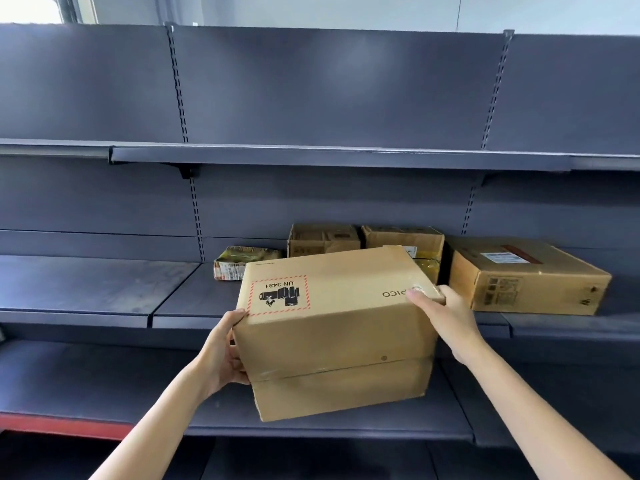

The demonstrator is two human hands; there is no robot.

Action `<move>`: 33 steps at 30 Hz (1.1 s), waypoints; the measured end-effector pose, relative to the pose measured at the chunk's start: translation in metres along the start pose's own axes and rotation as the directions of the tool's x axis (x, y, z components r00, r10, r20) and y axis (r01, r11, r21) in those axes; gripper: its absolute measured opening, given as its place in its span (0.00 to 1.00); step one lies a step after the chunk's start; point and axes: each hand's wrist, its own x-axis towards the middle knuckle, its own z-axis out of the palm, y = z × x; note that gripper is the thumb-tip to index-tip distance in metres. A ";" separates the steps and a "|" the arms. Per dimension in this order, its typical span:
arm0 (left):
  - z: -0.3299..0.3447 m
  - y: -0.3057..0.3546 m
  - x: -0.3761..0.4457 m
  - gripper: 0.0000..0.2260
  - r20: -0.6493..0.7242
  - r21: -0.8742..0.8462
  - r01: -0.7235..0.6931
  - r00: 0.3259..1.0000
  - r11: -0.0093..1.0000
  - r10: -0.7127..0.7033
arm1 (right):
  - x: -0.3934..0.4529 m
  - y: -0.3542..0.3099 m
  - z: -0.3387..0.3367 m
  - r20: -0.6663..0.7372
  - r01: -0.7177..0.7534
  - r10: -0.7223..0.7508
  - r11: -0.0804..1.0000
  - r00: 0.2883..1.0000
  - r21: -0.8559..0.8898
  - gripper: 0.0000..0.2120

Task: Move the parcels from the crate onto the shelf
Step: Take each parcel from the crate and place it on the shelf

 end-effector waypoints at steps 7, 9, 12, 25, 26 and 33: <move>0.004 -0.004 -0.002 0.18 -0.005 0.011 -0.019 1.000 1.000 0.019 | -0.010 0.020 -0.005 0.031 -0.018 0.017 1.000 0.999 0.014 0.10; 0.003 -0.005 -0.002 0.18 0.000 0.010 -0.021 1.000 1.000 0.021 | -0.013 0.025 -0.005 0.032 -0.012 0.011 0.999 0.999 0.033 0.08; 0.001 -0.009 -0.001 0.18 -0.008 0.007 -0.033 0.999 0.999 0.033 | -0.015 0.030 -0.003 0.023 0.003 -0.004 0.999 1.000 0.042 0.07; 0.027 -0.002 -0.019 0.17 0.017 0.145 -0.123 0.992 0.982 0.122 | -0.017 0.061 -0.005 0.009 -0.196 0.202 0.937 0.979 0.288 0.32; 0.031 0.000 -0.022 0.17 0.015 0.175 -0.130 0.991 0.976 0.130 | -0.017 0.065 -0.006 0.011 -0.220 0.228 0.923 0.974 0.314 0.31; 0.071 0.019 -0.044 0.11 0.137 0.350 -0.300 0.954 0.887 0.268 | -0.020 0.088 -0.028 0.020 -0.306 0.380 0.712 0.925 0.631 0.13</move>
